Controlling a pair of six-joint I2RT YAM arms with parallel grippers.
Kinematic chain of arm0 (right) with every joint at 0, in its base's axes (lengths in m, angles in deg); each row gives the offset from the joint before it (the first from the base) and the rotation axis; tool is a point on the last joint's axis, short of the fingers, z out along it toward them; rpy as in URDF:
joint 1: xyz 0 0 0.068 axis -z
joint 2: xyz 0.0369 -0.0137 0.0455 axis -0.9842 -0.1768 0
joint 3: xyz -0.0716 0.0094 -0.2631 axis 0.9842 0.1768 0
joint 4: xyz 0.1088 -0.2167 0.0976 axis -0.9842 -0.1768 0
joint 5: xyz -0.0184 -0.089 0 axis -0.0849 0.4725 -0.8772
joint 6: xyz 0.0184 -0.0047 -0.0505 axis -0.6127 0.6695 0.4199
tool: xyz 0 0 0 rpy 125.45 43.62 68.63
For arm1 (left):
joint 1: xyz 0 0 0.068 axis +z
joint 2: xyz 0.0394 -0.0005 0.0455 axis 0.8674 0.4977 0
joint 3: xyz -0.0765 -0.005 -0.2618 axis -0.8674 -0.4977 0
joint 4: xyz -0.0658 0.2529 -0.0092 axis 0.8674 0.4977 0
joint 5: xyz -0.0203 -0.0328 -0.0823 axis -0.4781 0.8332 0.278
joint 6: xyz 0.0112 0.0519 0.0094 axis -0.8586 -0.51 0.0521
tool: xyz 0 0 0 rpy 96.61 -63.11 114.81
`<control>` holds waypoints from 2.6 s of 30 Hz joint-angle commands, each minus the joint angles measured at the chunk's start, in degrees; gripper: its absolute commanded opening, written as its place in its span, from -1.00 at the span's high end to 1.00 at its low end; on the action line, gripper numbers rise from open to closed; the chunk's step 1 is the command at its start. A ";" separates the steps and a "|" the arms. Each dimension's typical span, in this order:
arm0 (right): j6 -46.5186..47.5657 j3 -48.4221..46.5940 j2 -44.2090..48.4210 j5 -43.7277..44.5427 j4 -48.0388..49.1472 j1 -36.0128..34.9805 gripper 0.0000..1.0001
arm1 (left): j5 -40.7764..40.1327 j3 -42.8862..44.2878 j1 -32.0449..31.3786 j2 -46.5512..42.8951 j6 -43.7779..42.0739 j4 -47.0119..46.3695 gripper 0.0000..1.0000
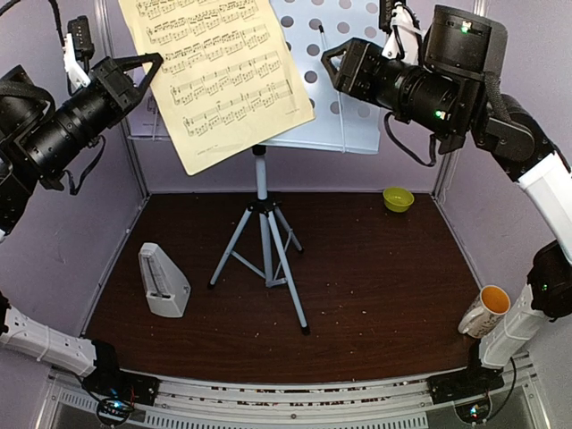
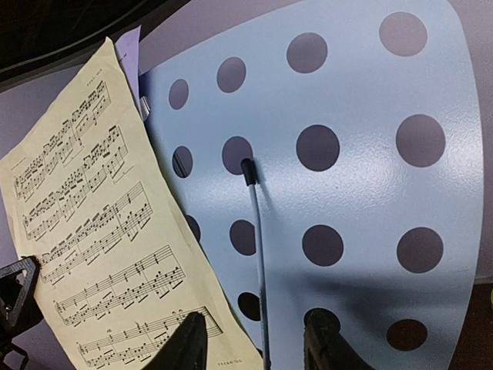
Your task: Set up the instrument practice props
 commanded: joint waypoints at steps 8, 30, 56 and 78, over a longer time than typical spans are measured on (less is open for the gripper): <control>-5.72 -3.26 -2.74 -6.06 -0.72 2.70 0.27 | -1.00 -1.31 0.28 -1.51 -1.61 -3.41 1.00; 4.10 9.09 2.64 -7.42 11.93 3.03 1.00 | -1.43 0.13 0.28 -0.22 -6.04 -4.55 1.00; 14.22 24.36 9.97 -17.08 27.58 2.70 1.00 | 5.72 15.54 4.11 11.67 -19.25 2.73 1.00; 18.01 26.81 11.51 -19.67 28.95 2.73 1.00 | 24.28 25.30 9.59 20.88 -22.62 4.73 1.00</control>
